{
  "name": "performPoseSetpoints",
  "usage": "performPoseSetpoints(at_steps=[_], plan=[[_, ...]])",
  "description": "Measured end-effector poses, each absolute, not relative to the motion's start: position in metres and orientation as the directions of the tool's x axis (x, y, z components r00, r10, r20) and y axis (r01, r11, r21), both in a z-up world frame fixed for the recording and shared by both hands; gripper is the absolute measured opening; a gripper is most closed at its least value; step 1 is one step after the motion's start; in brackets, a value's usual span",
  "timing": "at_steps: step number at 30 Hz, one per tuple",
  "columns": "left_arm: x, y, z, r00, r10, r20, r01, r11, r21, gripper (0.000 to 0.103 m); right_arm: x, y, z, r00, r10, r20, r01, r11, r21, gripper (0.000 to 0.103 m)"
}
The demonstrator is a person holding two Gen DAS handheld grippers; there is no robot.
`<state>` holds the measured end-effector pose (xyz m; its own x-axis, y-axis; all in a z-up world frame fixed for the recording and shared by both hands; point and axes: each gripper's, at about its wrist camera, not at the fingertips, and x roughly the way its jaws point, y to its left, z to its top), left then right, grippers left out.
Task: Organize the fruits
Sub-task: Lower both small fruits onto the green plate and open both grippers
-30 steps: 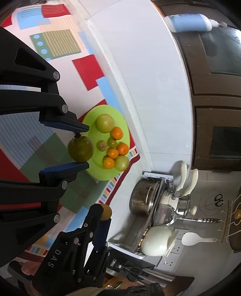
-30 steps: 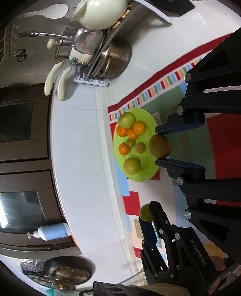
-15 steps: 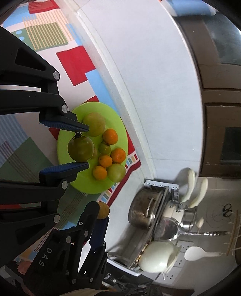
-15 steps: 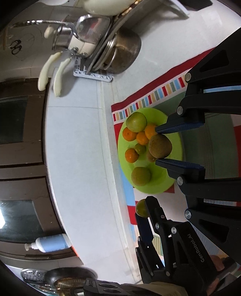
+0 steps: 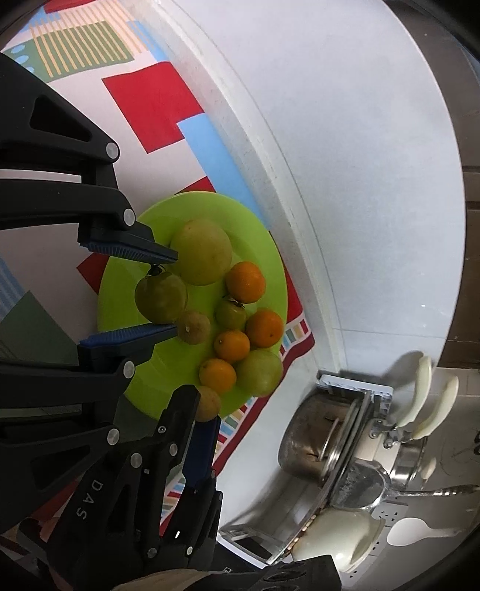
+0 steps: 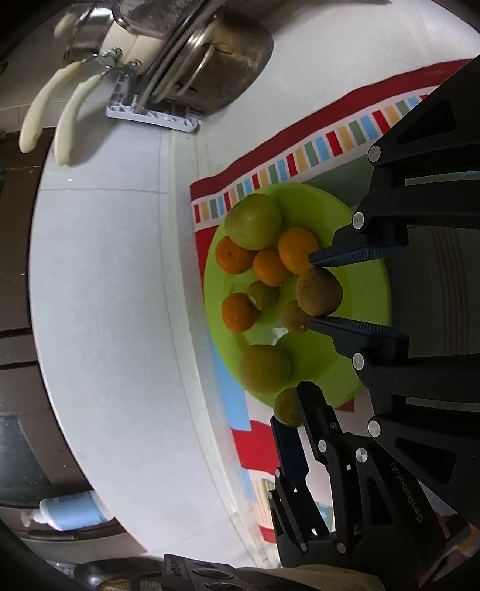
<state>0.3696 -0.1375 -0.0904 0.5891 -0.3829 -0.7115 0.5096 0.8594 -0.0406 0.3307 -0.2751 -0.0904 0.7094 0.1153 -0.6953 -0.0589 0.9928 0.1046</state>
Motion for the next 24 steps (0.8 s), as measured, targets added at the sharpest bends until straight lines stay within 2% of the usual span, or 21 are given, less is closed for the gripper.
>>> performPoseSetpoints(at_steps=[3,5,8,11,14,15,20,24], plan=[[0.372,-0.138,-0.092,0.595,-0.375,-0.711,0.505,0.863,-0.032,0.035,0.336,-0.274,-0.096,0.7,0.117,-0.705,-0.06,0.993,0.105,0.029],[0.372,-0.136,-0.09,0.6,-0.372,-0.708,0.501,0.865,-0.03,0.046,0.339,-0.274,-0.098,0.696,0.119,-0.708,-0.061,0.992,0.107,0.029],[0.37,-0.132,-0.087,0.616,-0.36,-0.701,0.484,0.875,-0.024,0.047,0.34,-0.274,-0.098,0.697,0.108,-0.709,-0.051,0.994,0.102,0.031],[0.364,-0.126,-0.082,0.631,-0.345,-0.695,0.464,0.885,-0.018,0.052,0.337,-0.274,-0.094,0.703,0.09,-0.705,-0.04,0.995,0.086,0.038],[0.355,-0.12,-0.076,0.649,-0.323,-0.689,0.445,0.896,-0.001,0.055,0.328,-0.274,-0.088,0.714,0.073,-0.696,-0.026,0.997,0.078,0.039],[0.351,-0.118,-0.074,0.656,-0.317,-0.685,0.439,0.898,0.005,0.056,0.326,-0.274,-0.086,0.715,0.071,-0.696,-0.023,0.997,0.078,0.043],[0.324,-0.106,-0.062,0.696,-0.28,-0.662,0.398,0.917,0.03,0.068,0.303,-0.272,-0.074,0.735,0.045,-0.677,0.003,0.998,0.069,0.054],[0.303,-0.097,-0.052,0.714,-0.262,-0.649,0.366,0.93,0.028,0.072,0.278,-0.269,-0.064,0.751,0.03,-0.659,0.019,0.998,0.066,0.06]])
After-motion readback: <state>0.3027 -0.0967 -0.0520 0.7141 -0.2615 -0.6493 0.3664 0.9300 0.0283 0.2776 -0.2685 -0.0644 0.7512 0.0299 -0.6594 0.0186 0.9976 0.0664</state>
